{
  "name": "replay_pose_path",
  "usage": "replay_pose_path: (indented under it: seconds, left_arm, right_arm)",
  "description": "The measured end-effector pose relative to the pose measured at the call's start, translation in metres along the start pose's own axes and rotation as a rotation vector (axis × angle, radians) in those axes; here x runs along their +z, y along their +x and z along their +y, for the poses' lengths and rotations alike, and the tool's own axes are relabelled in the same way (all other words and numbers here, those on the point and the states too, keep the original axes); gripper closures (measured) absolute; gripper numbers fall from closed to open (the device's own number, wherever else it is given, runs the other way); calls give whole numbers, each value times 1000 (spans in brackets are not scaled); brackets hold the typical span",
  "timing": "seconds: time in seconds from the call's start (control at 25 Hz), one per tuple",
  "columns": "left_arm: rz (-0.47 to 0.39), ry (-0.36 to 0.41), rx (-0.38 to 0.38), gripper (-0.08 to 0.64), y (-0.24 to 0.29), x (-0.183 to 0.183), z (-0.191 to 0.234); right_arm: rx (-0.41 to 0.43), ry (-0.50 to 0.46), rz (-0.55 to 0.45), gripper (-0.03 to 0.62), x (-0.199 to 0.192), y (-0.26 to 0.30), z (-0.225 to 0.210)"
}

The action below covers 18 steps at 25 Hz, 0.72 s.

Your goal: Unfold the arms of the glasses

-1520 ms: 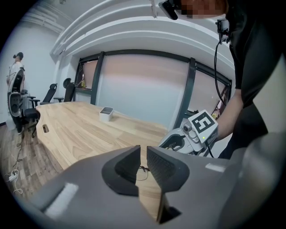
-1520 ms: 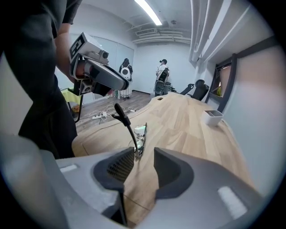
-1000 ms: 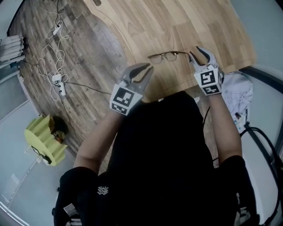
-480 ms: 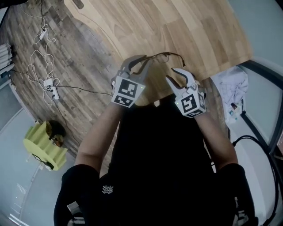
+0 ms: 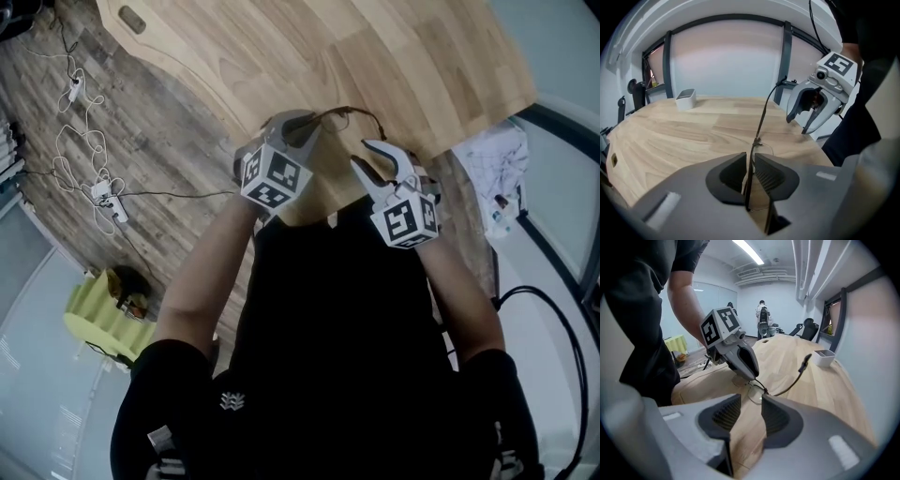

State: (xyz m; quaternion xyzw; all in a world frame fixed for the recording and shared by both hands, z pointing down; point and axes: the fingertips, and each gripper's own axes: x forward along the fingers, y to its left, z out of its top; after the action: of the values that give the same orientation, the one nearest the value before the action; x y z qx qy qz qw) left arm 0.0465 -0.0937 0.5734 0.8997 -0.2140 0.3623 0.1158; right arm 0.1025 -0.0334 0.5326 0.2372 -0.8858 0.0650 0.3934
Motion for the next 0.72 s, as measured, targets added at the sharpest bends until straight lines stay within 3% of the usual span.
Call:
replay_pose_path:
  seconds: [0.36, 0.52, 0.72]
  left_arm:
    - [-22, -54, -5, 525, 6, -10, -6]
    - [-80, -41, 11, 525, -9, 2, -9]
    - [-124, 7, 31, 525, -29, 7, -18]
  right_arm:
    - [-10, 1, -20, 463, 6, -2, 2]
    - [35, 104, -129, 463, 23, -5, 2]
    - [31, 221, -202, 463, 42, -9, -7]
